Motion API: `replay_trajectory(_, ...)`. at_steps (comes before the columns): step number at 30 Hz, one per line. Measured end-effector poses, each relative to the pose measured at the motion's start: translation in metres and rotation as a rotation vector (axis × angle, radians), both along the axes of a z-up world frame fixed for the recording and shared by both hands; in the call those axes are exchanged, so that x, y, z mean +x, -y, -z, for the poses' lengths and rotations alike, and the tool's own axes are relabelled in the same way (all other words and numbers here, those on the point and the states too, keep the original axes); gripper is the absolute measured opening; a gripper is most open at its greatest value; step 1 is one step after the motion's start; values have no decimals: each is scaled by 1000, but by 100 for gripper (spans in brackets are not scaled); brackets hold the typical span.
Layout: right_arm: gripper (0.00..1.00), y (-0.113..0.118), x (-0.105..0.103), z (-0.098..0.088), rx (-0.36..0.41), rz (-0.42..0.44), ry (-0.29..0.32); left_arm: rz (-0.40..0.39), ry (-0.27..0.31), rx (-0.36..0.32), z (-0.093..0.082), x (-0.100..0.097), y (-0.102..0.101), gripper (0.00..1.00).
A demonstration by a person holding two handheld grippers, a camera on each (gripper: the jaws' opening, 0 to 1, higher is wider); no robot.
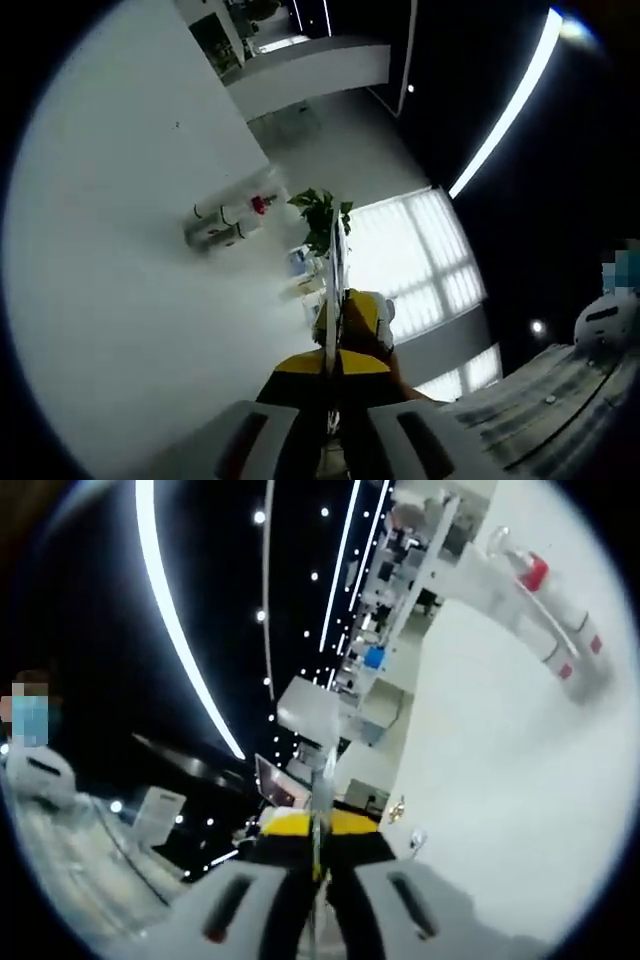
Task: Arrange the skincare products in the storage area until every visible bottle or jar stands upright without overlapping.
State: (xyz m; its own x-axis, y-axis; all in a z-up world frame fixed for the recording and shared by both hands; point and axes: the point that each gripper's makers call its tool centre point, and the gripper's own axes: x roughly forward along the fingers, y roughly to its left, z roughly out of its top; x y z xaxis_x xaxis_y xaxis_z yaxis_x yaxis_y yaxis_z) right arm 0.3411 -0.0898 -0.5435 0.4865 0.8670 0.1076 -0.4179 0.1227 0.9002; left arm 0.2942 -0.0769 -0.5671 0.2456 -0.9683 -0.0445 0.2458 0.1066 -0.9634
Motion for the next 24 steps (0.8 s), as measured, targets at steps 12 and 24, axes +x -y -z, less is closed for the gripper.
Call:
replay_trajectory(12, 20, 16, -10, 12, -80, 21, 9, -102, -40, -2, 6, 32, -15, 1)
replay_trajectory(24, 35, 52, -28, 30, -285, 96, 70, -138, -58, 44, 24, 78, -14, 1)
